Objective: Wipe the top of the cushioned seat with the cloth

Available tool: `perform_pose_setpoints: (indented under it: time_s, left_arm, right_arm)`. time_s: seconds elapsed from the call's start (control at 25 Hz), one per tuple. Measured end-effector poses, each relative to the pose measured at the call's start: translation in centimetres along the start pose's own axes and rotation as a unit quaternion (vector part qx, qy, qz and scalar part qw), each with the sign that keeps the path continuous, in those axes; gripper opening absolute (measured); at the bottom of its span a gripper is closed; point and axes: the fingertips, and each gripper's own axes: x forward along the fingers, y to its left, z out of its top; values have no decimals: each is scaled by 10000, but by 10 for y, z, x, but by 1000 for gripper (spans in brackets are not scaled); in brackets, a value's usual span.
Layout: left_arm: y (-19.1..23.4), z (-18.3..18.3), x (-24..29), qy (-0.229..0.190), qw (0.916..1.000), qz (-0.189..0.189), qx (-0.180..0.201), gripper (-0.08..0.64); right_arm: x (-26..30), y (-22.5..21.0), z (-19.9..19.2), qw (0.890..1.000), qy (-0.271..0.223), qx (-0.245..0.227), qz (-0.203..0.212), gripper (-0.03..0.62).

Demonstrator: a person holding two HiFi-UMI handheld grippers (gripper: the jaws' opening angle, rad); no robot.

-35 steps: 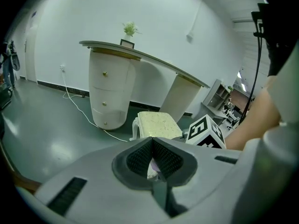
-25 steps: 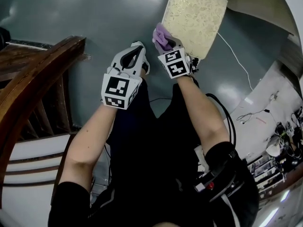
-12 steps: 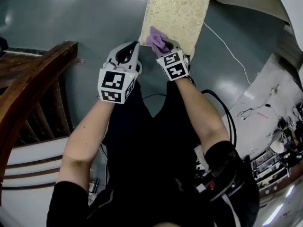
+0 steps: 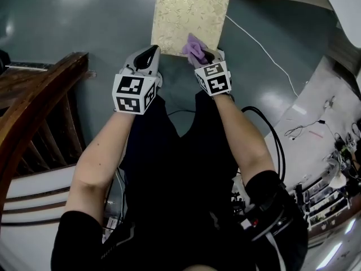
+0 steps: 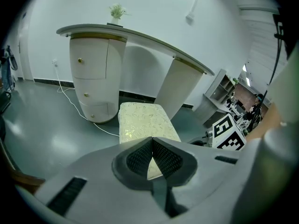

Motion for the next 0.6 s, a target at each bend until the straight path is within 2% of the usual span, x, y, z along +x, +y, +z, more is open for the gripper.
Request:
perform_pose_setpoints:
  time_s: [0.16,0.4,0.6]
  left_arm:
    - [-6,7,9,36,9998,112,-148,3]
    - [-14,13,23,82,9999,56,18,3]
    - [-2,23,15,-66,9996,134,-260,3]
  right_arm:
    - [-14,-21,-15,9999,64,127,-37,110]
    - [-28,-53,-37,9980,270,449,-347,110]
    - [-46,-59,-30,9945,305,935,-370,110]
